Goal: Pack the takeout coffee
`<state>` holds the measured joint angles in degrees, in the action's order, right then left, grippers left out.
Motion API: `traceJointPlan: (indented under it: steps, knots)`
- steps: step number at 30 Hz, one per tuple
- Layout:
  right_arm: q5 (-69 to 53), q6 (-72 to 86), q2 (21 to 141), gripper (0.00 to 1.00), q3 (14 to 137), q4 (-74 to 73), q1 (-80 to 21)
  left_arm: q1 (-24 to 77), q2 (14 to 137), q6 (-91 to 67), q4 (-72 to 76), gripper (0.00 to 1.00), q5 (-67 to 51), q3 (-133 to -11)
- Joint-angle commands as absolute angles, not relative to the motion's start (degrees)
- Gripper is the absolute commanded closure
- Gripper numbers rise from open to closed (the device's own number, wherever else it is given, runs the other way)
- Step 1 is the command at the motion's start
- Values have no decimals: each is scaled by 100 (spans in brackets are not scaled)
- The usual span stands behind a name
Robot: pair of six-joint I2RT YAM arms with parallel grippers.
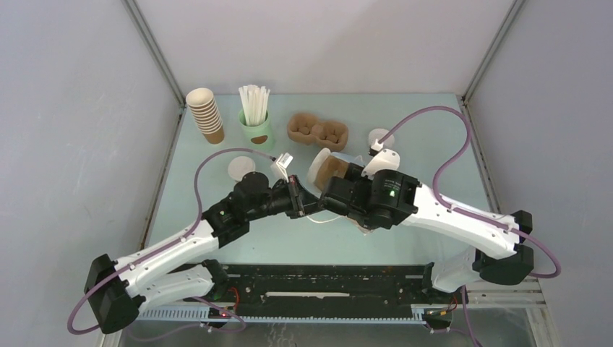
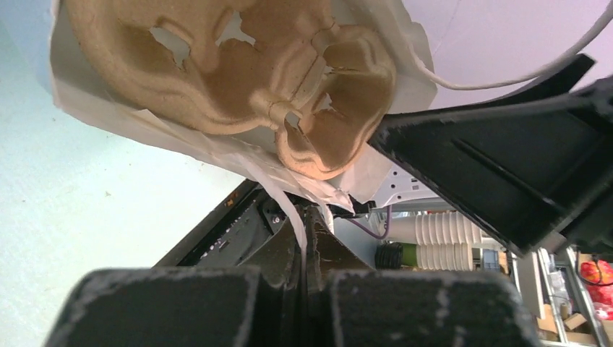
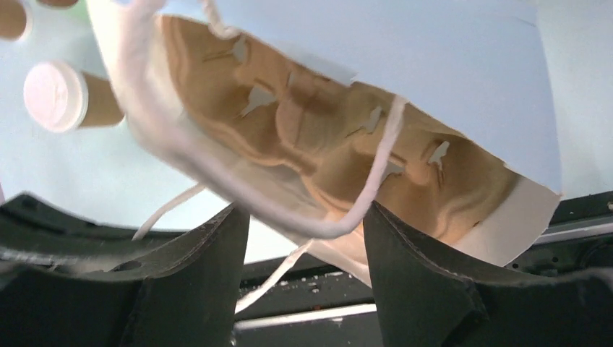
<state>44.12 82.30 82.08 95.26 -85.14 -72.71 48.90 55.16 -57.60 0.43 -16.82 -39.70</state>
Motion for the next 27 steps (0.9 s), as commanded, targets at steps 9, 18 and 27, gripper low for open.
traceJointPlan:
  steps: [9,18,27]
  knots:
    - [5205,9607,8908,33,9442,-9061,-6927,4898,5316,-5965,527,100,-1924,-3808]
    - [5352,9244,9062,42,8924,-8162,-6656,4896,5333,-5977,598,100,-2064,-3775]
    - [5377,8795,9151,44,8170,-7129,-6249,4898,5310,-5970,593,100,-2129,-3656]
